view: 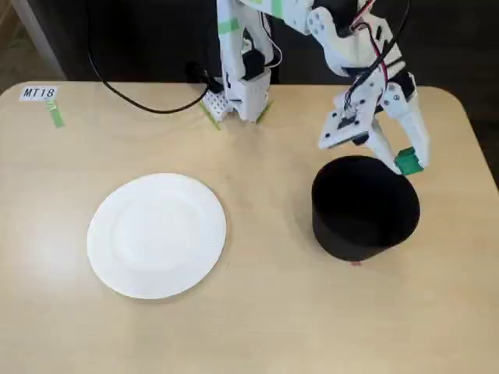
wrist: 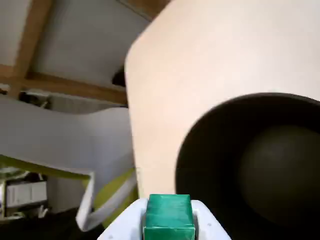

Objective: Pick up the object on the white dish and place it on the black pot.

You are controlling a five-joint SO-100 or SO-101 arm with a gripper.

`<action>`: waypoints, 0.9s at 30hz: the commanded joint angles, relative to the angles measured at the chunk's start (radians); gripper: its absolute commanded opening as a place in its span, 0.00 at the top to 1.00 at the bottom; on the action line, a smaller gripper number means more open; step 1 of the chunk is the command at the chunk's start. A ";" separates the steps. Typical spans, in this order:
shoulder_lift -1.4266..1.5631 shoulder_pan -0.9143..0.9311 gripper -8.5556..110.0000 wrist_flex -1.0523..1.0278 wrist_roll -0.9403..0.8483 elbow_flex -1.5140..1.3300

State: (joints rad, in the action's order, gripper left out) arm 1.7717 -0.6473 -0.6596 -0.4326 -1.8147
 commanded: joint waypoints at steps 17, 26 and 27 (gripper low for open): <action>-0.166 0.017 0.93 -0.089 -0.023 -0.002; -0.127 0.000 0.62 -0.152 -0.051 0.006; -0.120 0.000 0.62 -0.155 -0.049 0.006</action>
State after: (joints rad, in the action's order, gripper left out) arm 1.5984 -0.6381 -0.8069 -0.4786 -1.8224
